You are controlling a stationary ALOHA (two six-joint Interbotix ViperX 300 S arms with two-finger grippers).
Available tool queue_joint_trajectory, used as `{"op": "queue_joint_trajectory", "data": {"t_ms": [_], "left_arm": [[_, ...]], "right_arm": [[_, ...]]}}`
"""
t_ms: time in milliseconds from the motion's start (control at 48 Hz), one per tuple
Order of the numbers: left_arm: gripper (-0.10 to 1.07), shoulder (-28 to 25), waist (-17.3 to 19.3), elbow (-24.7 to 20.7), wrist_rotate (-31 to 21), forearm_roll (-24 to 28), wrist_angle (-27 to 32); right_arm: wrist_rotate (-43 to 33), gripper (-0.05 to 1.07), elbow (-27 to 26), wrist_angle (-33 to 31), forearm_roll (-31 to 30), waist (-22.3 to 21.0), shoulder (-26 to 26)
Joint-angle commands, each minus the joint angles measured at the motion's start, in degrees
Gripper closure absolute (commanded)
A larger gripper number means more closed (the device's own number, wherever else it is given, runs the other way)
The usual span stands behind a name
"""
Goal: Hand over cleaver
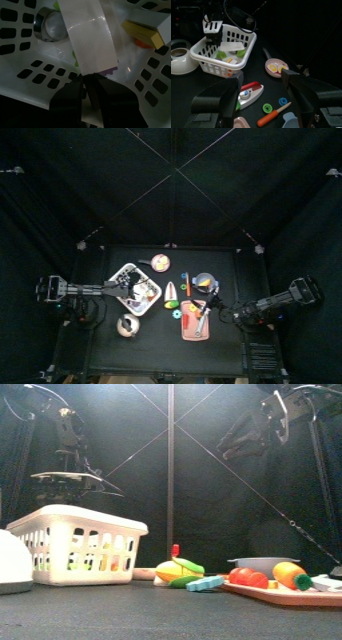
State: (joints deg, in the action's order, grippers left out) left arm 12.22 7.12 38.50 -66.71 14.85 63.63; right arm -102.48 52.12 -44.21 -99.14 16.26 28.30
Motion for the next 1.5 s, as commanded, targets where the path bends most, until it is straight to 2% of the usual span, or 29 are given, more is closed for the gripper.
{"op": "queue_joint_trajectory", "data": {"t_ms": [0, 333, 562, 812, 1021, 1271, 1479], "left_arm": [[0.42, 1.7, -1.1, -1.5, -0.1, 2.4, 0.1], [0.42, 7.5, -7.6, -2.5, 0.0, 13.6, -0.5], [0.42, 8.5, -10.3, -1.6, -0.2, 22.2, -6.1], [0.42, 10.0, -15.6, 2.8, -0.7, 36.7, -13.1], [0.42, 10.5, -16.0, 6.2, -3.7, 41.0, -20.8], [0.42, 11.4, -17.8, 8.6, -3.4, 48.5, -29.8], [0.42, 12.1, -18.1, 9.9, -3.3, 49.7, -35.2]], "right_arm": [[0.0, 0.09, -0.4, -0.4, 0.4, 0.0, 1.0], [-0.2, 0.09, -2.5, 0.9, 0.8, -0.4, -0.3], [0.1, 0.09, -8.8, 3.2, 9.8, -0.2, -3.5], [-0.2, 0.09, -10.3, 3.3, 16.3, -0.4, -3.9], [-0.2, 0.09, -12.7, 3.3, 21.3, -0.5, -3.4], [-0.3, 0.09, -14.2, 6.2, 24.4, -0.4, -4.7], [-0.3, 0.09, -15.7, 8.8, 28.2, -1.1, -7.7]]}}
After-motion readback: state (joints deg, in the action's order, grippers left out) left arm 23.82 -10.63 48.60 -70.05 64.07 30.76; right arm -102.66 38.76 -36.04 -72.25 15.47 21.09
